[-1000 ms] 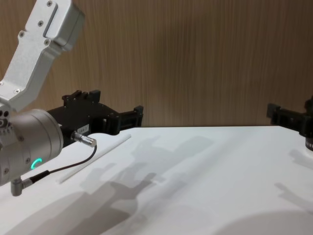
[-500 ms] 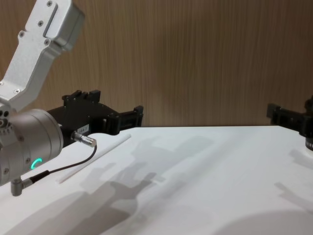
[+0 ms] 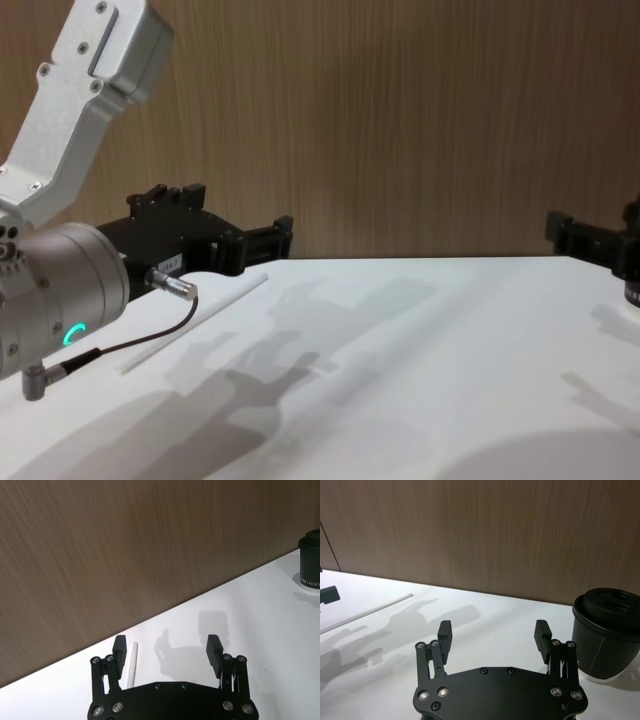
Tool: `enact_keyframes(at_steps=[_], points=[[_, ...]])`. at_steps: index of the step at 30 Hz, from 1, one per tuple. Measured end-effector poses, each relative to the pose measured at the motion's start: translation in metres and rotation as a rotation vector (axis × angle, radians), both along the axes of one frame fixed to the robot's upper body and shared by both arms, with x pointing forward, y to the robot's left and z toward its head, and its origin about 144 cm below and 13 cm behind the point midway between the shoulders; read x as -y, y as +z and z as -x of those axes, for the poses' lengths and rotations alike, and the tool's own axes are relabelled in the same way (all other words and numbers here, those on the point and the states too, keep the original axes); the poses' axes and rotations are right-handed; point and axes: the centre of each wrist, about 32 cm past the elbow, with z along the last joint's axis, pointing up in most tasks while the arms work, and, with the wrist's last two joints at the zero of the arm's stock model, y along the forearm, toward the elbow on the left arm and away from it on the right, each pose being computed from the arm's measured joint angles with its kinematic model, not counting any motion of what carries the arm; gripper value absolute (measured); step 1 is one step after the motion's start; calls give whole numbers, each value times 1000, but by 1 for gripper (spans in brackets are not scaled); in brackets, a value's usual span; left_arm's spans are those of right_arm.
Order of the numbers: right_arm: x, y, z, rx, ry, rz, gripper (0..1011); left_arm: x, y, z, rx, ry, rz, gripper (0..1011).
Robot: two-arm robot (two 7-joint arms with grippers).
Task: Pick up the straw with one hand, pass it to the other hand, and insert it into the cup.
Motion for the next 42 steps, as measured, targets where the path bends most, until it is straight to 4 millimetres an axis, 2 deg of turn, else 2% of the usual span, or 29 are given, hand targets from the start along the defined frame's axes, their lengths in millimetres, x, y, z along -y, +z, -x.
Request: enact_keyframes(at_steps=[25, 42], points=[[0, 0, 0, 0, 0, 0, 1001, -1, 1, 0, -2, 1, 8, 1003], [0, 0, 0, 0, 0, 0, 1001, -12, 12, 8, -72, 9, 85, 1003]])
